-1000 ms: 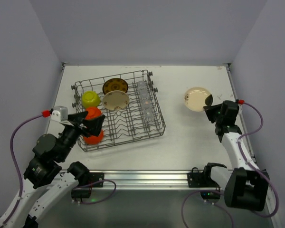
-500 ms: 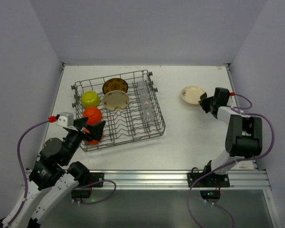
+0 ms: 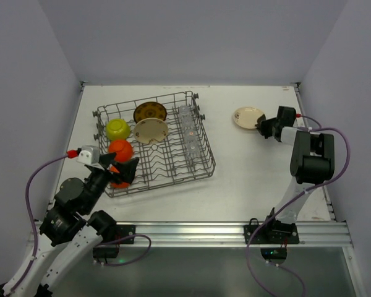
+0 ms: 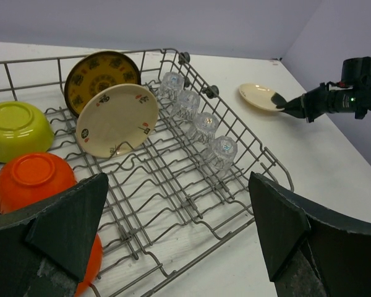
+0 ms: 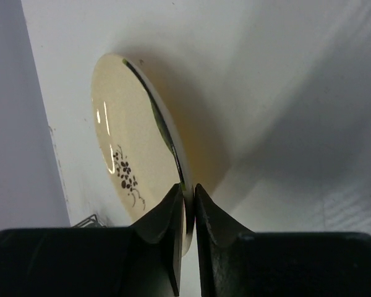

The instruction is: Unload the mixed dishes from the dish rack

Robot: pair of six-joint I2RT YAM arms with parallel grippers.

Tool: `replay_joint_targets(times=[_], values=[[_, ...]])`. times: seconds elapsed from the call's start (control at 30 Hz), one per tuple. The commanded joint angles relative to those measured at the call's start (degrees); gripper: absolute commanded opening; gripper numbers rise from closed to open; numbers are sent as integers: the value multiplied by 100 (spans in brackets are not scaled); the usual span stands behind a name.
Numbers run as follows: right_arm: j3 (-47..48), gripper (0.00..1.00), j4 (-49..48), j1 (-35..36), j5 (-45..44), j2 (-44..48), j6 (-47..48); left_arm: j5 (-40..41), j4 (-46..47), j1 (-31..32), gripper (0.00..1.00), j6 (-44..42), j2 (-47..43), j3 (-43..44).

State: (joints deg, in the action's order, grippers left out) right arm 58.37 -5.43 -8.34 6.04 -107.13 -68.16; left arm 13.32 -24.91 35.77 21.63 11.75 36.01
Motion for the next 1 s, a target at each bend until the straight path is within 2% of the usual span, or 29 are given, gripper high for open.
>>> replay_joint_targets(times=[0.0, 0.07, 0.23, 0.33, 0.4, 0.5, 0.6, 0.67, 0.73, 0.77, 0.8, 0.83, 0.87, 0.9, 0.93, 0.97], values=[[595, 16, 129, -98, 344, -281, -145, -75, 188, 0, 100, -141, 126, -6], [825, 22, 402, -98, 406, -379, 74, -67, 205, 0, 100, -141, 82, -15], [413, 57, 288, -98, 363, 15, -4, -40, 241, 0, 100, -141, 55, -41], [211, 64, 227, -98, 537, 498, -4, 4, 214, 0, 100, -159, 195, -15], [61, 69, 113, -98, 1018, 815, 75, 65, 214, 0, 100, -176, 362, 2], [-228, 75, 34, -98, 1460, 1562, 294, 170, 223, 0, 100, -255, 600, 55], [-902, 82, -150, -98, 1618, 2581, 426, 433, 109, 0, 100, -290, 1344, 327], [-1291, 96, -309, -124, 1855, 3465, 584, 583, 4, 9, 100, -448, 1776, 827], [-1967, 99, -475, -115, 2258, 4118, 751, 1100, -268, 0, 100, -658, 2514, 1486], [-2248, 99, -981, -115, 2548, 4748, 734, 1302, -356, 0, 100, -747, 2778, 1714], [-2773, 99, -1212, -115, 2838, 5041, 717, 1600, -453, 0, 100, -878, 3224, 2091], [-2970, 99, -1328, -115, 3372, 5314, 751, 1577, -358, 0, 100, -1367, 3394, 2181], [-3198, 99, -1303, -115, 3595, 5830, 865, 1229, 17, 9, 100, -1702, 3613, 2182], [-3235, 99, -1120, -115, 3806, 6096, 996, 947, 247, 0, 100, -2149, 3685, 2121], [-3235, 99, -840, -115, 3956, 6377, 1441, 657, 449, 0, 100, -3094, 3738, 2069], [-3174, 99, 112, -115, 3975, 6659, 1777, 506, 573, 0, 100, -3469, 3817, 2051]])
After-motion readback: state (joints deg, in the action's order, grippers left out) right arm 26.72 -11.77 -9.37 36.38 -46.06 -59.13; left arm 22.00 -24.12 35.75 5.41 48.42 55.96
